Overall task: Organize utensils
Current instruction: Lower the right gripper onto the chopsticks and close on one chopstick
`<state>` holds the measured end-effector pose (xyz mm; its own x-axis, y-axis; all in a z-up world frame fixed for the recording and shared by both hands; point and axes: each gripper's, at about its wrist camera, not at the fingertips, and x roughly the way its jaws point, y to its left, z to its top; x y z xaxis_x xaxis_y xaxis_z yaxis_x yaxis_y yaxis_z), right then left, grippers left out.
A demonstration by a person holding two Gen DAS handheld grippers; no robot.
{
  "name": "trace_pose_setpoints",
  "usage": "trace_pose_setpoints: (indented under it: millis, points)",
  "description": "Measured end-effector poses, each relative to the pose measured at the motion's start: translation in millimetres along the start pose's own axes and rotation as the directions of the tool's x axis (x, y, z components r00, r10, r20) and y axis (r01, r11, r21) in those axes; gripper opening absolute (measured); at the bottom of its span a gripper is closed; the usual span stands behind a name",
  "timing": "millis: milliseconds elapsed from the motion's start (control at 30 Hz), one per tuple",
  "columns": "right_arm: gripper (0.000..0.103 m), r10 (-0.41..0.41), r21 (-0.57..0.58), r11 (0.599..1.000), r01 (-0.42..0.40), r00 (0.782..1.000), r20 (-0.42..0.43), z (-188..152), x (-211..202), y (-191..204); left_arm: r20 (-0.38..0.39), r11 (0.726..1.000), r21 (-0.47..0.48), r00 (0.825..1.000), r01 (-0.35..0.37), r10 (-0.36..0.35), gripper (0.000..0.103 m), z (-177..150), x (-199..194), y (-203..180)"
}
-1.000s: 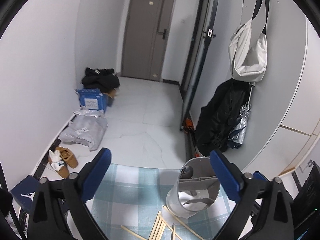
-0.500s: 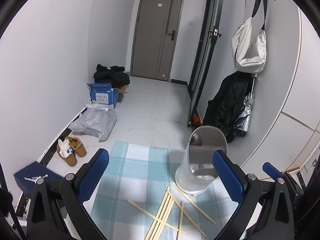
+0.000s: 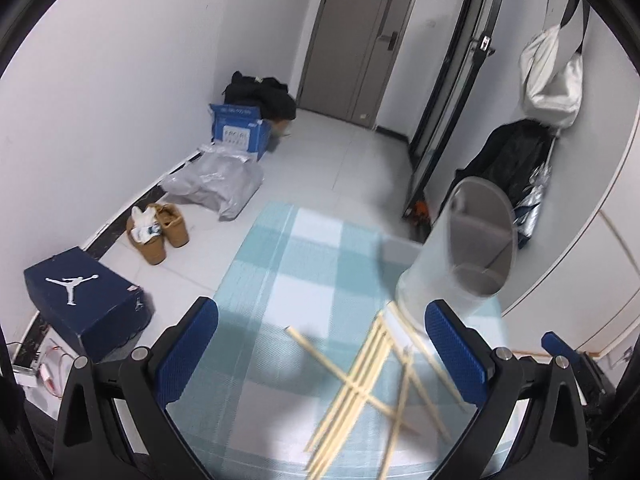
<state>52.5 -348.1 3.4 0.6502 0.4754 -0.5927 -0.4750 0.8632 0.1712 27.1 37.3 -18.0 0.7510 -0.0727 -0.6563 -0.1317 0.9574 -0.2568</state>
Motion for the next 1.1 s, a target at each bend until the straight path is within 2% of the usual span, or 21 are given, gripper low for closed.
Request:
trace_pose_setpoints:
  millis: [100, 200, 267, 400, 567, 600, 633, 800, 900, 1100]
  points:
    - [0.087, -0.033, -0.007, 0.999, 0.032, 0.996, -0.080, -11.7, 17.5, -4.5, -0.033, 1.000, -0.009, 0.999, 0.007, -0.007, 0.102, -0.3, 7.0, 5.6]
    - [0.087, -0.054, -0.006, 0.999, 0.054, 0.983, -0.174, -20.7, 38.1, -12.2, -0.065, 0.999, -0.039, 0.998, -0.006, 0.004, 0.102, -0.4, 15.9, 14.0]
    - [0.086, -0.058, -0.018, 0.998, 0.055, 0.974, -0.219, -24.3, 50.2, -14.9, -0.094, 0.997, -0.064, 0.995, -0.037, 0.031, 0.102, 0.6, 24.4, 20.0]
    - [0.057, -0.088, -0.104, 0.993, 0.058, 0.945, -0.314, -30.0, 81.8, -16.5, -0.126, 0.994, -0.111, 0.992, -0.026, 0.012, 0.102, 0.6, 30.6, 28.1]
    - [0.043, -0.084, -0.149, 0.988, 0.032, 0.930, -0.357, -37.0, 103.8, -15.3, -0.147, 0.993, -0.117, 0.989, -0.016, -0.001, 0.102, -1.2, 29.6, 30.5]
    - [0.036, -0.087, -0.161, 0.986, 0.029, 0.927, -0.365, -38.8, 107.4, -13.9, -0.151, 0.993, -0.115, 0.989, -0.011, -0.006, 0.102, -2.0, 29.5, 30.9]
    - [0.025, -0.091, -0.184, 0.983, 0.021, 0.920, -0.381, -41.7, 112.3, -10.9, -0.156, 0.993, -0.114, 0.988, -0.009, -0.009, 0.102, -2.4, 30.1, 31.2]
    - [0.005, -0.069, -0.226, 0.974, -0.026, 0.913, -0.402, -47.0, 114.2, -3.5, -0.169, 0.992, -0.130, 0.985, 0.004, -0.026, 0.102, -0.2, 31.9, 34.7]
    - [0.005, -0.059, -0.224, 0.974, -0.046, 0.896, -0.441, -48.7, 108.2, -5.3, -0.171, 0.990, -0.144, 0.985, 0.010, -0.035, 0.102, 1.5, 33.2, 37.4]
    - [0.005, -0.039, -0.150, 0.987, -0.053, 0.833, -0.551, -61.7, 72.2, -24.2, -0.193, 0.988, -0.152, 0.981, -0.003, -0.026, 0.102, 0.8, 40.0, 41.7]
